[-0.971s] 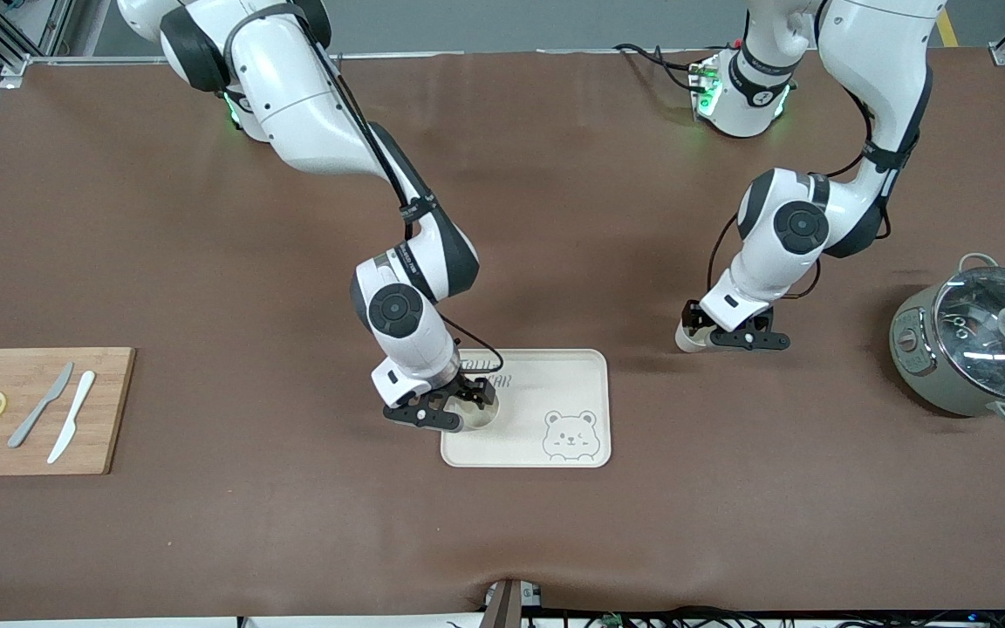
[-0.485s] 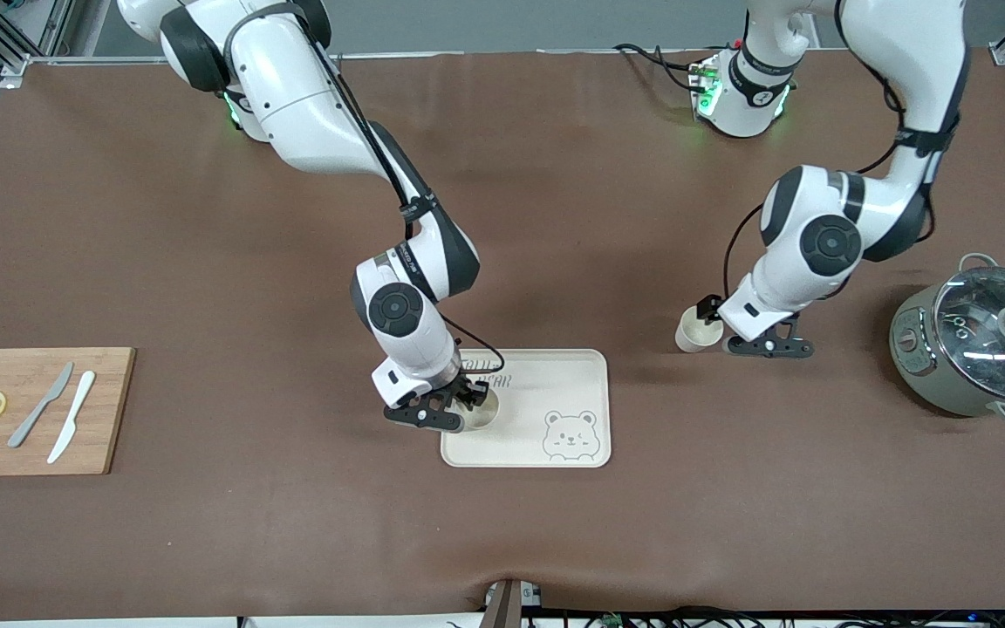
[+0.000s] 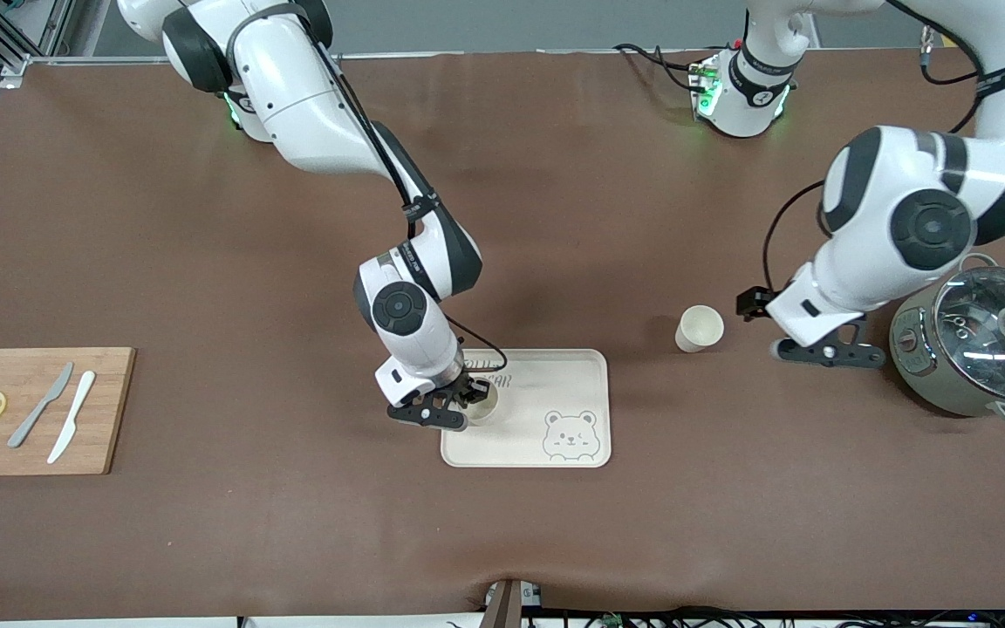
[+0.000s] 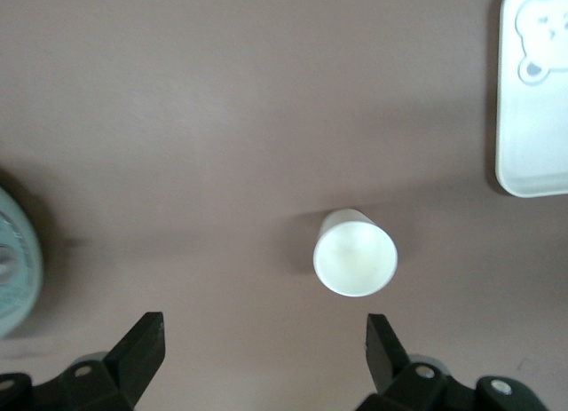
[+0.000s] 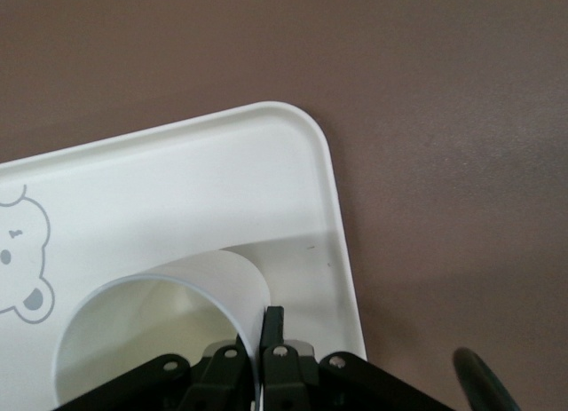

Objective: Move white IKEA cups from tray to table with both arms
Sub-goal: 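Place the cup beside the pot with the left gripper while the right gripper lifts, then carry the cup toward the cutting board with the right gripper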

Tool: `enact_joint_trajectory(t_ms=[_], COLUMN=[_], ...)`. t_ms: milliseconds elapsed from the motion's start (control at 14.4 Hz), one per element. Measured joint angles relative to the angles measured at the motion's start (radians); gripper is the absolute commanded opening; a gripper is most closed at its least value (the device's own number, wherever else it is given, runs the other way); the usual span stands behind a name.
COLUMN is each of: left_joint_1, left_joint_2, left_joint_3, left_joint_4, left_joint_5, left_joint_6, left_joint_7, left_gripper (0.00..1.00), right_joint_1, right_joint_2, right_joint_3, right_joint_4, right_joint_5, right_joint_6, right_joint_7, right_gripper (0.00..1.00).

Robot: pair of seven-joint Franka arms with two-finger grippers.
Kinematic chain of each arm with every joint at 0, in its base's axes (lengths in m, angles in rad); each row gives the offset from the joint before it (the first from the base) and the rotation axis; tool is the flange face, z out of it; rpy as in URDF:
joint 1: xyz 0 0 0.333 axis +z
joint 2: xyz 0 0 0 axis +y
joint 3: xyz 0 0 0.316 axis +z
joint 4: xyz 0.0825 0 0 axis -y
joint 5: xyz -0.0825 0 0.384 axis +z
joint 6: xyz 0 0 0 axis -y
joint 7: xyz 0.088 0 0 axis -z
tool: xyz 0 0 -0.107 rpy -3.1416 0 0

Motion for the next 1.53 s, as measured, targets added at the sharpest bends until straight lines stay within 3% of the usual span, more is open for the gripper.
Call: enact_joint_trajectory(t_ms=[347,555,971,1248,1526], left_joint_1=[0.074,0.089,0.156,0.156,0.157], left_joint_2=[-0.016,-0.055,-0.122,-0.149,-0.16], left_joint_3=[0.001,0.0,-0.074,-0.086,-0.086], left_joint_4=[0.069,0.081,0.099,0.132,0.145], left_joint_5=[-0.003,-0.003,-0.005,-0.005,-0.005], left_joint_6=[-0.006,-0.009,-0.07,-0.208,-0.243], left_joint_7=[0.034,0.034,0.035,0.084,0.099], left_gripper=[1.0,1.0,1.0,1.0,1.0], right_joint_1=[0.006,-0.013,-0.192,-0.302,-0.416], right_joint_2=[-0.006,-0.044,-0.178,-0.269,-0.363], right_joint_3=[-0.007,-0.019,-0.034,-0.036,-0.042], right_joint_4=[0.016,0.038,0.011,-0.106,-0.287], right_joint_5=[0.002,0.002,0.002,0.002,0.002], right_joint_6=[-0.001,-0.145,-0.351,-0.371,-0.29], right_joint_7=[0.002,-0.011,-0.426,-0.663,-0.927], right_gripper=[0.0,0.0,0.0,0.0,0.0])
